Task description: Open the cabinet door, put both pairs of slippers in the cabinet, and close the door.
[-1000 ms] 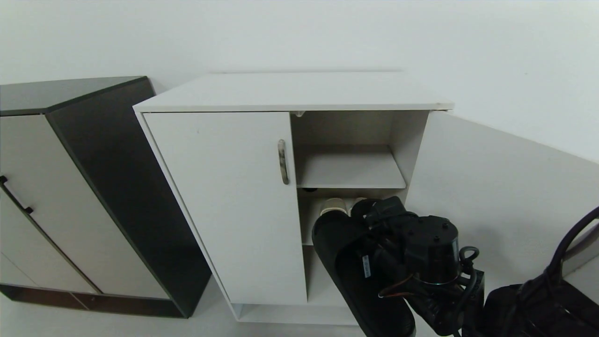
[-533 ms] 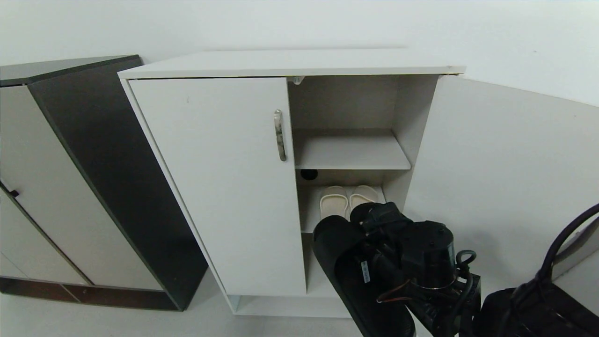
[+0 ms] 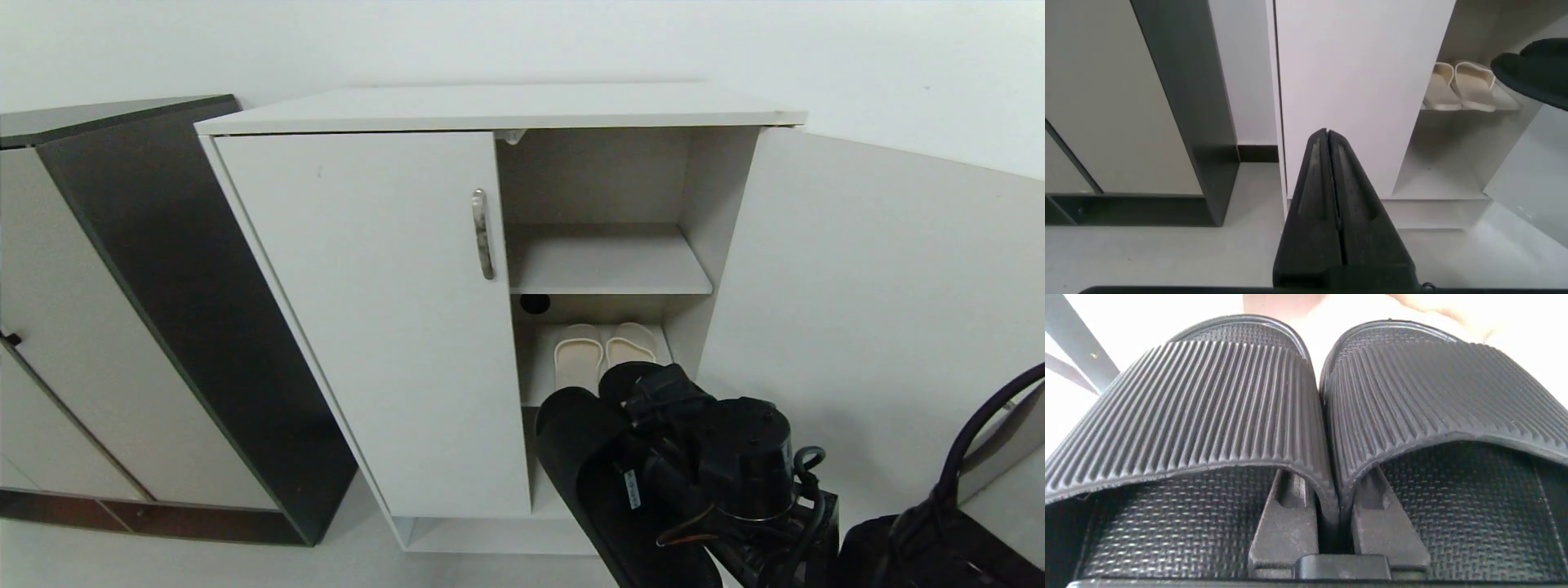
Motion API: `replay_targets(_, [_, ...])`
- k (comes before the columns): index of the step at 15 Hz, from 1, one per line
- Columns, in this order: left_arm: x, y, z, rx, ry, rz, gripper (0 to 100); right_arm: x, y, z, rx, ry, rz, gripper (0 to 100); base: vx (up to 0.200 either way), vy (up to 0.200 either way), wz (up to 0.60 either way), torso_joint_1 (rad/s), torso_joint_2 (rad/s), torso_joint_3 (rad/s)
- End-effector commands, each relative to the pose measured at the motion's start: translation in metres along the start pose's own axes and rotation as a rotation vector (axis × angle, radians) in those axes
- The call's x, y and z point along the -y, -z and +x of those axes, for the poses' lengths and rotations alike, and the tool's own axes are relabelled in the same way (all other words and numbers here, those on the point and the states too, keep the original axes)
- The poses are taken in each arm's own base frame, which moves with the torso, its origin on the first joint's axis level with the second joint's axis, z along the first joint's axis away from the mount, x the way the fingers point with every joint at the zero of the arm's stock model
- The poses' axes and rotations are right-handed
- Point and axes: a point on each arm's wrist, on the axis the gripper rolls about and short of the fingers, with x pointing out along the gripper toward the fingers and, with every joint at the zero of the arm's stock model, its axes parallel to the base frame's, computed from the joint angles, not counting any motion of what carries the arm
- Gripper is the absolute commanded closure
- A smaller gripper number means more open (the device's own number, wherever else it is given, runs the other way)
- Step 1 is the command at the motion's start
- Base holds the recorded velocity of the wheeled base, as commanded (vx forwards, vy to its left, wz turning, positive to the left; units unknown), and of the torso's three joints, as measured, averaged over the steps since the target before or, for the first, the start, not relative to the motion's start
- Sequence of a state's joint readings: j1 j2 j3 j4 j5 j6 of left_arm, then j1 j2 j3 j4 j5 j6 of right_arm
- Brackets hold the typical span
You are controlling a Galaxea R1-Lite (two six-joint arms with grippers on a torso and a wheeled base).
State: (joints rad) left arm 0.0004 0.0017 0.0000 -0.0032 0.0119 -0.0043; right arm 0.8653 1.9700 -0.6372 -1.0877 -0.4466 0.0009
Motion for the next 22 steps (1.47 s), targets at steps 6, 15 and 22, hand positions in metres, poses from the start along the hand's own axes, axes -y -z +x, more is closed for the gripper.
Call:
replay_targets(6, [0.0,0.0,0.0,0.0,0.0,0.0,100,-0.004,0.01,0.008,0.045,0.003,-0.033,100,0.0,0.0,0.0,0.0,0.0,0.0])
replay_targets(15, [0.0,0.0,0.0,0.0,0.003,0.001,100,-0.027,-0.092,0.034,0.025,0.241,0.176,100,0.0,0.0,0.0,0.0,0.0,0.0])
replay_targets(22, [0.0,0.0,0.0,0.0,0.003,0.004,100,-0.026,-0.124,0.042,0.045,0.3,0.19,100,0.0,0.0,0.0,0.0,0.0,0.0])
